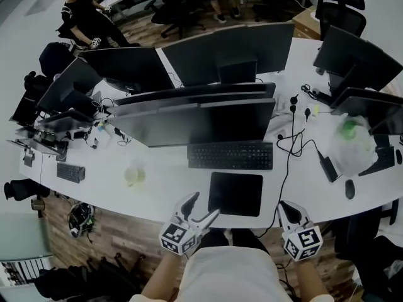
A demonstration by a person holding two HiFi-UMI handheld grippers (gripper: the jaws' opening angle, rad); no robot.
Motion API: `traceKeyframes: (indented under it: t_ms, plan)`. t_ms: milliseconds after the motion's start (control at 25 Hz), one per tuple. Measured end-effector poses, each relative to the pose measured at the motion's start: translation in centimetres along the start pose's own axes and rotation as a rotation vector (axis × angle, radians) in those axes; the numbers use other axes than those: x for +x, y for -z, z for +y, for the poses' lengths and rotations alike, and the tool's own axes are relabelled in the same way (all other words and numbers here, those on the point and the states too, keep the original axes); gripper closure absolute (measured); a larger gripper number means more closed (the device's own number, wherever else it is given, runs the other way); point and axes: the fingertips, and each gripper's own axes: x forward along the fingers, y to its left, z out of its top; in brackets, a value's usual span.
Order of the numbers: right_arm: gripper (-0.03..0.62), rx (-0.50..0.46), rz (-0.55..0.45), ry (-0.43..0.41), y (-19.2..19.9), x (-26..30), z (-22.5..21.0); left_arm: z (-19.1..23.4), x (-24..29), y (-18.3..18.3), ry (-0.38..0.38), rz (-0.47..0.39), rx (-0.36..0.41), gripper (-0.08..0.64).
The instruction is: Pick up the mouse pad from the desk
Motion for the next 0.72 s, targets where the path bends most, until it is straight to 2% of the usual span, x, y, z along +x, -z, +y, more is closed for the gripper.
traceKeyframes:
  t_ms: [280, 440, 560, 720]
  plan:
    - [0.581, 0.026, 0.045, -0.034, 1.1, 2.5, 0.4, 1.2, 3.0, 2.6, 0.009, 0.104, 0.028, 0.184]
    - [0.581, 0.020, 0.072, -0.043, 2.2, 3.9, 1.1, 2.8, 4.9, 5.6, 0.014, 0.186, 0.075, 0.186]
    - [0.581, 0.020, 0.086, -0.028, 2.8, 4.8, 1.1, 4.0, 6.4, 8.0, 0.031, 0.235, 0.111, 0.186]
    - [0.581, 0.044, 0.092, 0.009, 3.8, 5.9, 1.1, 5.5, 8.2, 11.4, 0.069, 0.298, 0.118, 0.189]
